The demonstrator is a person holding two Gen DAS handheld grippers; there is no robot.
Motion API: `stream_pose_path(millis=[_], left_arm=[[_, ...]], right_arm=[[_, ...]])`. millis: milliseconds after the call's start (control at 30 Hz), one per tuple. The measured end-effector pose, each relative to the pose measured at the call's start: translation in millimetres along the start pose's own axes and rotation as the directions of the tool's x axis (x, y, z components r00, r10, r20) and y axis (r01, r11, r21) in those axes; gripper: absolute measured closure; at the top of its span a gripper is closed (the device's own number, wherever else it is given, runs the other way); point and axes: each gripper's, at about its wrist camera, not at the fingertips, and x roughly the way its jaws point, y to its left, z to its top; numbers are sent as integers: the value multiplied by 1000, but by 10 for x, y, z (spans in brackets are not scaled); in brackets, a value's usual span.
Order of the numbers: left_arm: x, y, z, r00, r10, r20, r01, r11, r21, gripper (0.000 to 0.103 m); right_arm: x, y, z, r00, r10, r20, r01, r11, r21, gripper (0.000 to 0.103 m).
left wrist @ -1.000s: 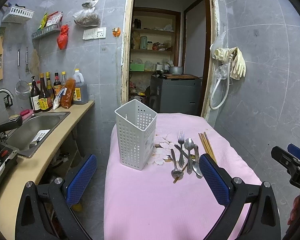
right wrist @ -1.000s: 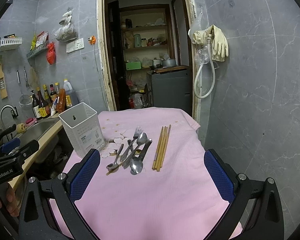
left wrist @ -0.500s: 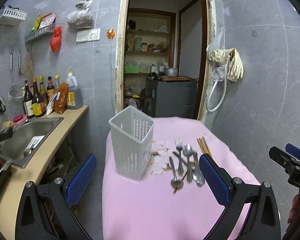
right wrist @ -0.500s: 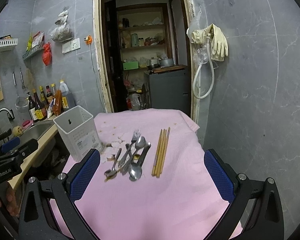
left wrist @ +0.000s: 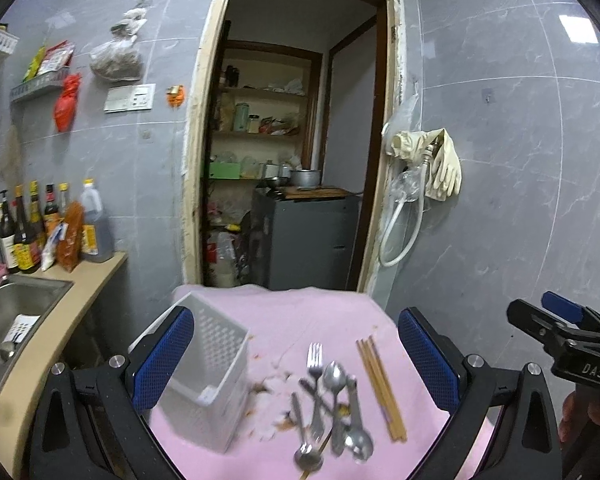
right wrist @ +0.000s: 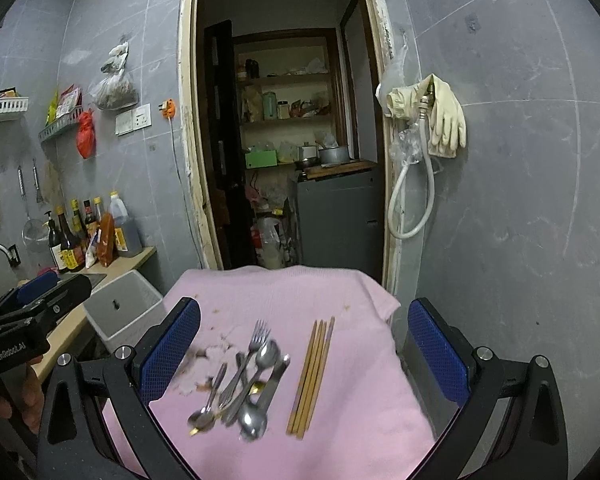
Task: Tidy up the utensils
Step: 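Move the left tool to the forks while the right tool approaches a lone chopstick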
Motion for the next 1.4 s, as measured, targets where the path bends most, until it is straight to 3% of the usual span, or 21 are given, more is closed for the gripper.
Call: stream_pose_path(millis=[333, 500, 600, 767, 900, 1167, 1400], left_arm=[[728, -337, 42, 999, 25, 43, -26, 999, 31, 0], [1054, -453, -34, 999, 36, 21, -37, 998, 53, 0], [1231, -503, -115, 999, 33, -10, -32, 997, 68, 1], [1505, -555, -344, 994, 33, -107, -26, 997, 66, 8], [1742, -545, -614, 977, 30, -213, -20, 999, 47, 19], [2196, -468, -1049, 915, -5, -403, 8, 1000, 6, 44], [2426, -430, -1203, 870, -50, -491, 38, 999, -35, 49]], right_arm=[[886, -369, 274, 997, 71, 42, -70, 997, -16, 1], [1386, -536, 224, 994, 111, -3, -111, 994, -19, 2], [1678, -636, 124, 988, 141, -58, -142, 990, -12, 10], [2108, -762, -139, 964, 204, -169, -203, 979, 22, 35], [2497, -812, -442, 931, 236, -279, -232, 972, 45, 46], [3125, -838, -985, 853, 247, -461, -232, 969, 90, 67], [3434, -769, -1163, 812, 273, -516, -248, 961, 118, 71]])
